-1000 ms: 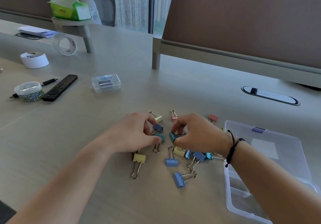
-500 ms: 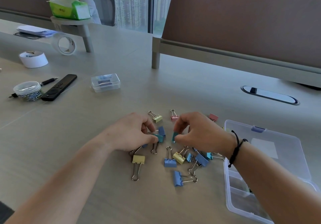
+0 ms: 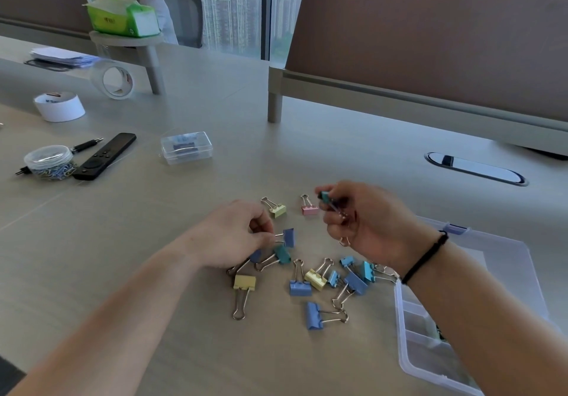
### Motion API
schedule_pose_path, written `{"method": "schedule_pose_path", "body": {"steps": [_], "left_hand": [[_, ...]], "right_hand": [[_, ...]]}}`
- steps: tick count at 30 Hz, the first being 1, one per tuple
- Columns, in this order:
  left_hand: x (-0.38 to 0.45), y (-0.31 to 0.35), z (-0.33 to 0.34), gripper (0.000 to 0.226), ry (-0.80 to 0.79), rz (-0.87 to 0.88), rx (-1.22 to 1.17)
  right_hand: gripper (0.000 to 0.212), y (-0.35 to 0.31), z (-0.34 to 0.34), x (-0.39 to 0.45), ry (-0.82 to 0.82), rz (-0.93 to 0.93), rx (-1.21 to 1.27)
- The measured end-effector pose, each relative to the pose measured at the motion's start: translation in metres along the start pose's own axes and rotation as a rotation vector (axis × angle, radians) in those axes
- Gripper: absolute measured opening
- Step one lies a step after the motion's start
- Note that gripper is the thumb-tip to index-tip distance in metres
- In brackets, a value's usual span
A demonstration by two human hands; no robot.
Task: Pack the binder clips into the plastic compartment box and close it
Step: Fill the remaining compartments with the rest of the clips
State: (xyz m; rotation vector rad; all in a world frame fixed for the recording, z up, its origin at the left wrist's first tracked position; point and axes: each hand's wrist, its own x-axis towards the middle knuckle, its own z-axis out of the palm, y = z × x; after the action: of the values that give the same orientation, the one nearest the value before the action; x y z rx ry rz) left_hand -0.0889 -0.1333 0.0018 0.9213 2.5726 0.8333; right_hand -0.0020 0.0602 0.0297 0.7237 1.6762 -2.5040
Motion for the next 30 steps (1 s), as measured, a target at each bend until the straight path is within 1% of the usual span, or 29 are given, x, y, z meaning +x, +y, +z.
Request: {"method": "schedule_pose_path", "body": {"steps": [1,2,3,5,8,10,11,13,14,15,16,17,20,23,24,25,27,30], "left_hand": [[0.0,0.001,0.0,0.002,0.012,-0.001,-0.006],[0.0,0.001,0.001,0.002,0.03,-0.004,-0.019],[0.001,0.001,0.001,0.003,0.053,-0.009,-0.04],[0.002,0.001,0.0,0.003,0.105,-0.019,-0.103],[0.002,0.002,-0.002,0.003,0.153,-0.007,-0.264],[-0.001,0.005,-0.003,0.004,0.142,0.013,-0.426],[-0.002,0.008,-0.003,0.003,0.128,0.015,-0.512],[-0.005,0.011,-0.004,0.004,0.092,0.002,-0.658],[-0.006,0.011,-0.005,0.003,0.074,-0.003,-0.706],[-0.006,0.011,-0.006,0.003,0.058,-0.007,-0.735],[-0.006,0.011,-0.007,0.003,0.044,-0.008,-0.747],[-0.006,0.011,-0.007,0.004,0.029,-0.011,-0.746],[-0.007,0.008,-0.009,0.011,-0.016,-0.03,-0.725],[-0.008,0.003,-0.012,0.012,-0.062,-0.027,-0.641],[-0.008,0.001,-0.013,0.01,-0.07,0.005,-0.544],[-0.01,0.0,-0.014,0.014,-0.085,0.047,-0.413],[-0.013,0.001,-0.011,0.027,-0.16,0.113,-0.184],[-0.016,0.009,-0.004,0.034,-0.203,0.177,0.021]], "right_hand": [[0.016,-0.002,-0.001,-0.001,-0.025,0.036,0.127],[0.011,-0.003,-0.002,-0.001,-0.051,0.063,0.199],[0.009,-0.003,-0.003,-0.001,-0.072,0.078,0.216],[0.018,0.0,-0.002,-0.002,-0.081,0.072,0.112],[0.021,0.006,0.007,-0.004,-0.03,-0.04,-0.289],[0.032,0.009,0.013,-0.004,0.029,-0.168,-0.624],[0.037,0.01,0.016,-0.005,0.03,-0.236,-0.801],[0.046,0.012,0.02,-0.006,-0.052,-0.338,-1.096],[0.044,0.013,0.022,-0.007,-0.095,-0.372,-1.179],[0.036,0.015,0.024,-0.008,-0.115,-0.402,-1.22],[0.031,0.016,0.025,-0.009,-0.113,-0.429,-1.245],[0.031,0.017,0.025,-0.009,-0.099,-0.448,-1.271],[0.033,0.019,0.021,-0.011,-0.068,-0.459,-1.316],[0.029,0.019,0.014,-0.015,-0.056,-0.451,-1.33],[0.026,0.019,0.013,-0.017,-0.058,-0.448,-1.33],[0.022,0.019,0.011,-0.019,-0.062,-0.444,-1.323],[0.014,0.018,0.009,-0.022,-0.076,-0.442,-1.273],[0.006,0.017,0.005,-0.026,-0.088,-0.422,-1.129]]}}
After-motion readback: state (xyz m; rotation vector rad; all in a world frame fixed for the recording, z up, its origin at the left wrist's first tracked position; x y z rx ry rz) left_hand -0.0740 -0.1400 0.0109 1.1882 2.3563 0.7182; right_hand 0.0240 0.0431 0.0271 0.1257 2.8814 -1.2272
